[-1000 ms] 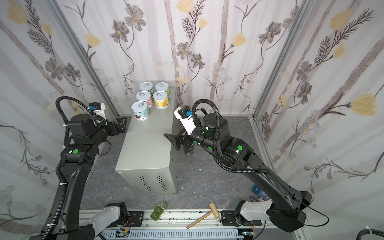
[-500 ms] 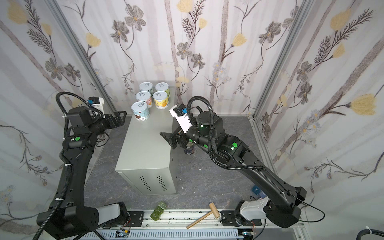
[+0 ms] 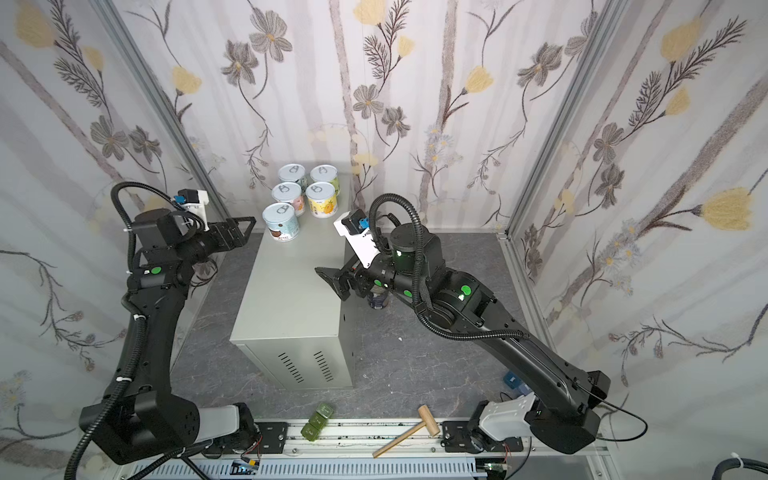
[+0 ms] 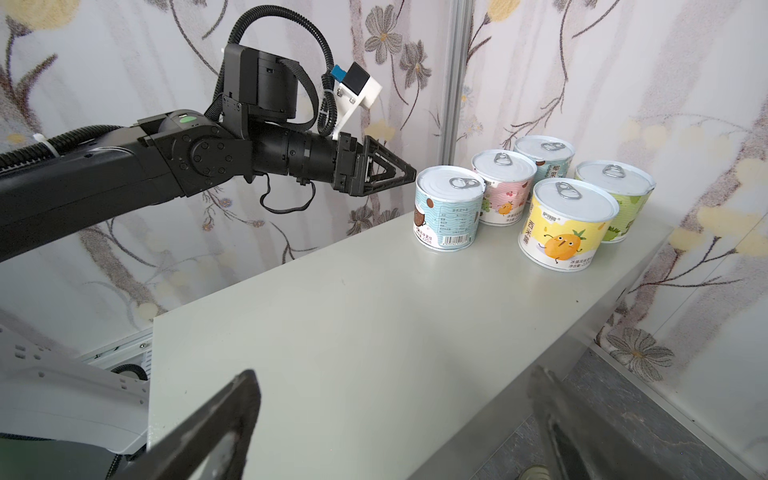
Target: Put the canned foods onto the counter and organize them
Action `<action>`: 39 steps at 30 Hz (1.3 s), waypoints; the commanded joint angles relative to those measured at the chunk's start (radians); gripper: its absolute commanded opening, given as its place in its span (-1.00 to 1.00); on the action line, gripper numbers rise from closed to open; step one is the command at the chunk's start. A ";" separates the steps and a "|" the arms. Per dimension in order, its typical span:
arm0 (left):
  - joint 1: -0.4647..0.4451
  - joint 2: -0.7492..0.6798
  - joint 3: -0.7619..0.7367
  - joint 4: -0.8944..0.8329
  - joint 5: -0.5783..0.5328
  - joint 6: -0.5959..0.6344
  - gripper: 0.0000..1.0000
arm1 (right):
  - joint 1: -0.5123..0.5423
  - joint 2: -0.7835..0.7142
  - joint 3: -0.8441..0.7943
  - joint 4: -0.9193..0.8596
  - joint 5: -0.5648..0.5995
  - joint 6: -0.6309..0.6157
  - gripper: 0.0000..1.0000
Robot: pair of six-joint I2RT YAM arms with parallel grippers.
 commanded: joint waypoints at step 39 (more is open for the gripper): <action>-0.106 -0.043 -0.051 -0.008 -0.119 -0.018 1.00 | 0.006 -0.026 -0.030 0.019 0.014 -0.016 0.99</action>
